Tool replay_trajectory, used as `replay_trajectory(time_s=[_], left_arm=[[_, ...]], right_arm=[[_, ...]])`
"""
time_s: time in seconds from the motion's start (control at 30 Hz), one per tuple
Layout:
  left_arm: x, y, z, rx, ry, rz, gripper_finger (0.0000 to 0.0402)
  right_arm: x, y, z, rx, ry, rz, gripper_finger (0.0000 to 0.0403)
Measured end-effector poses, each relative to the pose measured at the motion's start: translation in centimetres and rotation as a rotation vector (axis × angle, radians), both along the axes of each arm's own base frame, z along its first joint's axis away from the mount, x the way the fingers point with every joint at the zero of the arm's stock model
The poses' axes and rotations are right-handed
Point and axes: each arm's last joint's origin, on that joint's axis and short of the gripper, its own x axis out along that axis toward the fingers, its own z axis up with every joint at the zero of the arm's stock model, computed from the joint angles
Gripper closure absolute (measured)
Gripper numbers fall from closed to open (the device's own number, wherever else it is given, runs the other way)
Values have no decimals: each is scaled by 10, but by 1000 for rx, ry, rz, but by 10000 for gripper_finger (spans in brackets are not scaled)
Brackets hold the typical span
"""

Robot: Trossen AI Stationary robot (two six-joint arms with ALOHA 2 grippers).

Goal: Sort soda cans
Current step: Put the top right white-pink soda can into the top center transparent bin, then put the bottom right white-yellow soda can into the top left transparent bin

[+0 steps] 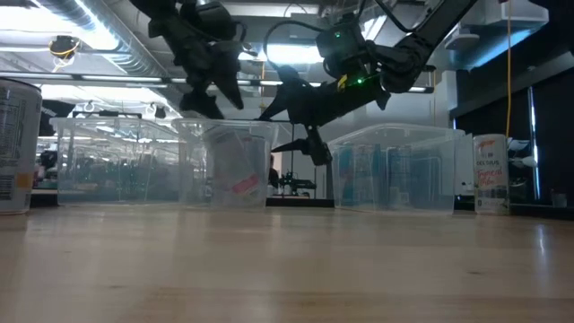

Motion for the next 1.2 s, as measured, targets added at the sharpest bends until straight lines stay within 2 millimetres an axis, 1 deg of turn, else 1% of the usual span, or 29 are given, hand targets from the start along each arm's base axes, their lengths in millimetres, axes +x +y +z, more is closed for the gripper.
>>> replay_trajectory(time_s=[0.13,0.23,0.53,0.6,0.67,0.73,0.8,0.9,1.03,1.13,1.2], left_arm=[[12,4,-4,16,-58,-46,100],[15,3,-3,26,-88,-65,100],[17,5,4,127,-144,-99,100],[15,5,9,178,-143,-99,100],[13,4,17,228,-152,-99,100],[8,2,29,261,-179,-104,100],[2,-2,44,297,-222,-103,100],[-14,-11,69,340,-275,-102,100],[-43,-27,96,390,-329,-104,100],[-63,-39,108,429,-357,-114,100],[-72,-44,112,445,-377,-111,100]], right_arm=[[0,0,0,0,0,1,95],[0,0,0,0,1,0,95],[0,0,0,0,1,0,95],[0,0,0,-3,2,-10,95],[0,0,0,-8,3,-16,95],[0,0,0,-17,6,-14,95],[0,0,1,-27,11,-18,95],[-2,4,8,-36,11,-24,95],[-8,15,26,-41,8,-7,95],[-17,27,43,-51,39,0,95],[-26,37,61,-72,39,-9,95]])
